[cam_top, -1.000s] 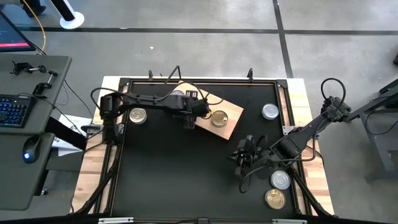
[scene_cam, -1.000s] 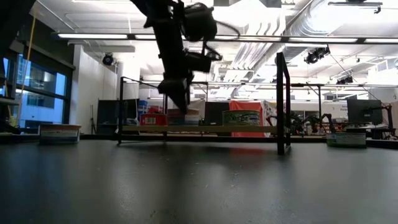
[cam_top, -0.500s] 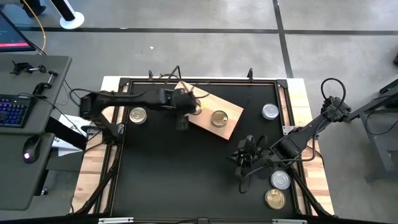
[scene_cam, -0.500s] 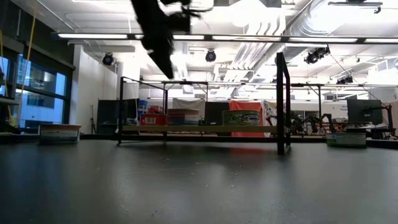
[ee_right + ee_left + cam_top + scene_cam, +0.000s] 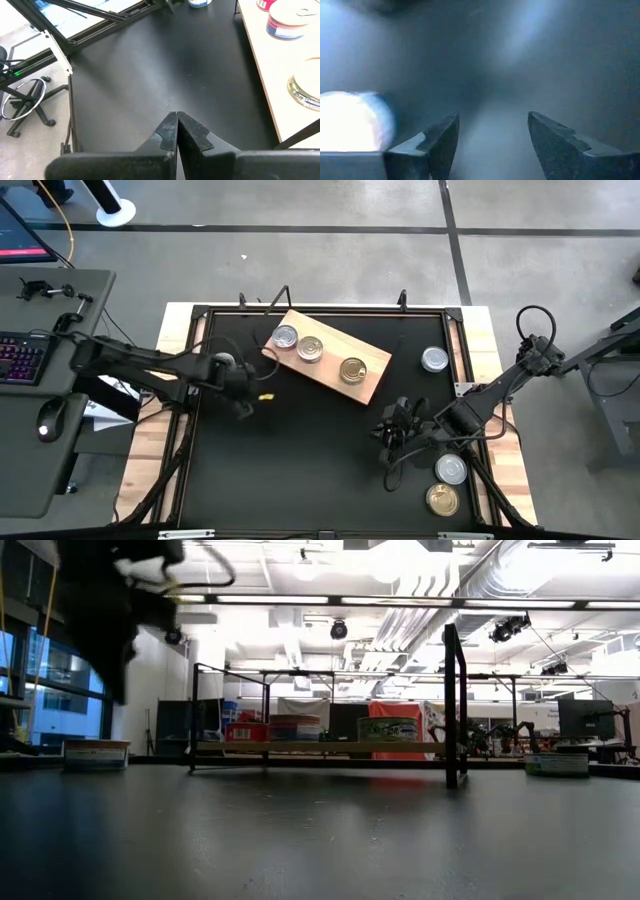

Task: Stack canned seafood by type on shelf
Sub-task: Stack the blue-pink tuna can on top of the blue-pink tuna can on the shelf

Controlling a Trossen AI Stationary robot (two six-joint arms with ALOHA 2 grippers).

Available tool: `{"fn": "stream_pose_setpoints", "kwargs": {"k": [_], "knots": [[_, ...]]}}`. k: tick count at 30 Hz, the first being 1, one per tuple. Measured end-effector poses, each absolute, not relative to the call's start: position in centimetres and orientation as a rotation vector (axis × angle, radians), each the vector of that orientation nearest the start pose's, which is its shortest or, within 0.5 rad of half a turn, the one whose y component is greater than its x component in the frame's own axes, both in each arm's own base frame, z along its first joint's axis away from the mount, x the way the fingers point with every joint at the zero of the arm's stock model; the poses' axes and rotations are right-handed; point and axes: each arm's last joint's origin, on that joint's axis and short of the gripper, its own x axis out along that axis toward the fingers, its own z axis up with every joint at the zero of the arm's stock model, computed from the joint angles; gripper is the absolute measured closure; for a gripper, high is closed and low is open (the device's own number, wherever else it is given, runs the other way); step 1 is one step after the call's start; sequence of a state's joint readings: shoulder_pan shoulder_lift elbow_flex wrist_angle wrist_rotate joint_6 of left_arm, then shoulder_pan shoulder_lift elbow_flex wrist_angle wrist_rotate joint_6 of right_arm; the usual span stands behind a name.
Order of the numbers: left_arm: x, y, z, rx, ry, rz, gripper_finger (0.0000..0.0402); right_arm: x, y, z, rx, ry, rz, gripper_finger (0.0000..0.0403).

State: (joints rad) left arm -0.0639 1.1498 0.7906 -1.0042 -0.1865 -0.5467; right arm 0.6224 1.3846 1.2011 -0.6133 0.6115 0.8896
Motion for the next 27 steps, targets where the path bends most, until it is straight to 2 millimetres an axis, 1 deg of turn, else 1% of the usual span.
{"fn": "stream_pose_setpoints", "kwargs": {"k": [2, 4, 6, 8, 9, 13, 15, 20, 27], "knots": [[17.4, -0.3, 21.8, -0.230, 1.307, 0.590, 0.0195, 24.4, 15.2, 31.2, 0.400, 0.590, -0.277, 0.0403], [17.0, 0.2, 21.7, -0.126, 1.334, 0.679, 0.0232, 24.6, 14.8, 31.1, 0.405, 0.594, -0.287, 0.0403], [17.1, 0.8, 21.4, -0.039, 1.344, 0.751, 0.0290, 24.9, 14.4, 31.1, 0.401, 0.602, -0.289, 0.0403], [17.2, 1.5, 21.1, 0.025, 1.373, 0.804, 0.0360, 25.1, 14.0, 31.1, 0.401, 0.616, -0.282, 0.0403], [17.3, 1.9, 20.9, 0.037, 1.390, 0.826, 0.0380, 25.3, 13.8, 31.1, 0.405, 0.624, -0.277, 0.0403], [17.6, 3.2, 20.0, 0.039, 1.454, 0.903, 0.0395, 25.6, 13.3, 31.0, 0.427, 0.649, -0.262, 0.0403], [17.6, 3.7, 19.1, 0.026, 1.482, 0.924, 0.0400, 25.7, 13.1, 31.0, 0.428, 0.654, -0.261, 0.0403], [17.9, 4.9, 17.7, 0.001, 1.572, 0.960, 0.0401, 25.7, 13.0, 31.1, 0.429, 0.651, -0.259, 0.0403], [18.0, 6.3, 16.4, -0.039, 1.667, 0.998, 0.0401, 25.7, 13.1, 31.1, 0.432, 0.652, -0.251, 0.0402]]}}
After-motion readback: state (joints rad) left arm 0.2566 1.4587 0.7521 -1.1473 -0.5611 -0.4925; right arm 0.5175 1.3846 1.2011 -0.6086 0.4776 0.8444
